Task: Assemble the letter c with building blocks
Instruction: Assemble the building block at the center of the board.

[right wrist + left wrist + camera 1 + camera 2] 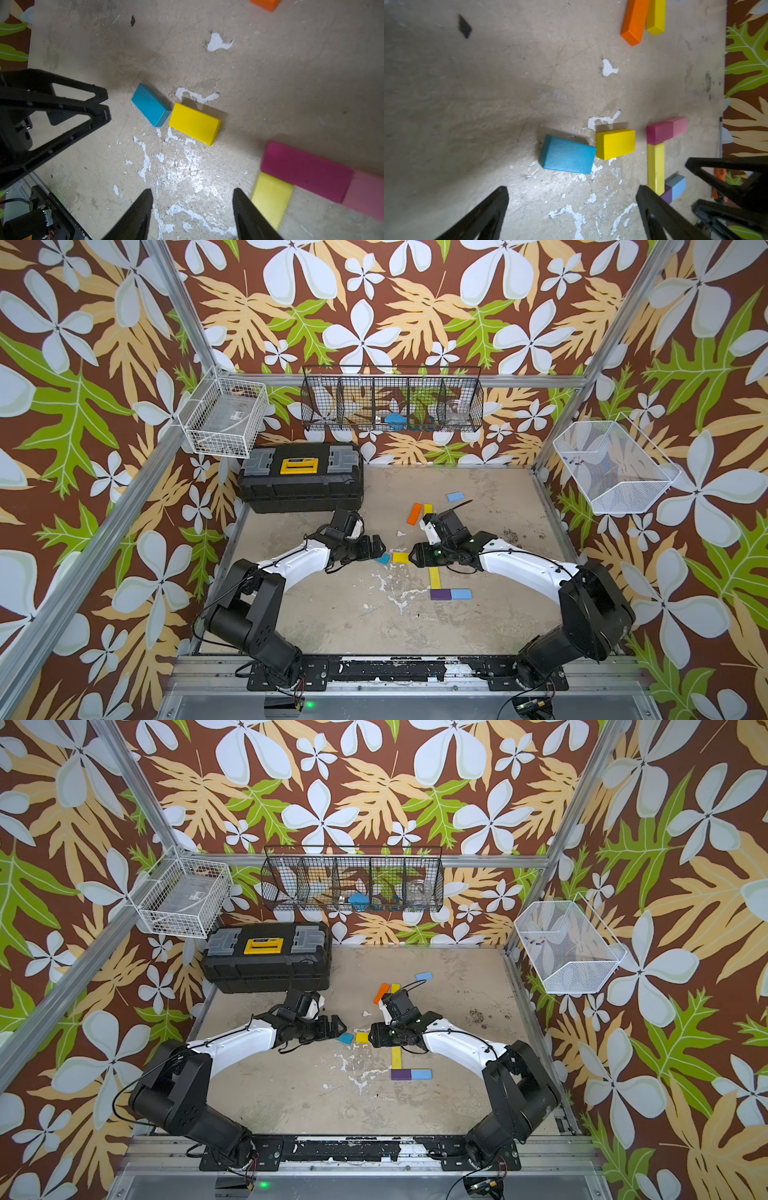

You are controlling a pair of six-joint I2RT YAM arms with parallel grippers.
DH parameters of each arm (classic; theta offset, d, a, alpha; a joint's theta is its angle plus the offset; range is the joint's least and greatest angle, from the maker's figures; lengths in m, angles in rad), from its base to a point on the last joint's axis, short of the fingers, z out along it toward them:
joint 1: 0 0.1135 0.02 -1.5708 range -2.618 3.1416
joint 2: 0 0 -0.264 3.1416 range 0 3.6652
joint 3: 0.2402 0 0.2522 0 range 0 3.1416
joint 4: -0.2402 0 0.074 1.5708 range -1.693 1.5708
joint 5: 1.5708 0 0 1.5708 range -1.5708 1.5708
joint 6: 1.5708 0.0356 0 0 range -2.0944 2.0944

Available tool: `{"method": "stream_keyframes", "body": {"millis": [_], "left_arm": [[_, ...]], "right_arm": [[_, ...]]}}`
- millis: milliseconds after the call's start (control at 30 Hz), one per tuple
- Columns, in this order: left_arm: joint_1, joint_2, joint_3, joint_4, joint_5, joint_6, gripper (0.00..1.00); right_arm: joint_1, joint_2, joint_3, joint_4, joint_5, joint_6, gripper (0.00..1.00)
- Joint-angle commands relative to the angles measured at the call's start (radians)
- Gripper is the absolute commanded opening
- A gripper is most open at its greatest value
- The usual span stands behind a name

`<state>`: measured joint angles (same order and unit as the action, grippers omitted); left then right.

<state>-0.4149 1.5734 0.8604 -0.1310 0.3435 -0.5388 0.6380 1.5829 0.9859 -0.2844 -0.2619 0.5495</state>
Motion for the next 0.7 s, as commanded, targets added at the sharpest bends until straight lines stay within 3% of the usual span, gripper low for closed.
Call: {"method": "stream_keyframes", "body": {"millis": [0, 200, 433, 667], "left_arm": [[0.029, 0.002, -0.023, 0.116, 0.093, -0.056, 1.0], [0.122, 0.015, -0.034, 0.158, 0.176, -0.089, 1.0], [0.205, 0.004, -0.018, 0.136, 0.191, -0.076, 1.0], [0.224, 0.021, -0.006, 0.128, 0.244, -0.067, 1.0]], "right_arm": [[0.041, 0.018, 0.018, 0.037, -0.014, 0.005, 0.63], [0.132, 0.102, 0.094, 0.041, -0.003, 0.012, 0.63], [0.206, 0.227, 0.214, 0.03, 0.012, 0.004, 0.63], [0.224, 0.296, 0.28, -0.002, 0.044, -0.004, 0.62]]}}
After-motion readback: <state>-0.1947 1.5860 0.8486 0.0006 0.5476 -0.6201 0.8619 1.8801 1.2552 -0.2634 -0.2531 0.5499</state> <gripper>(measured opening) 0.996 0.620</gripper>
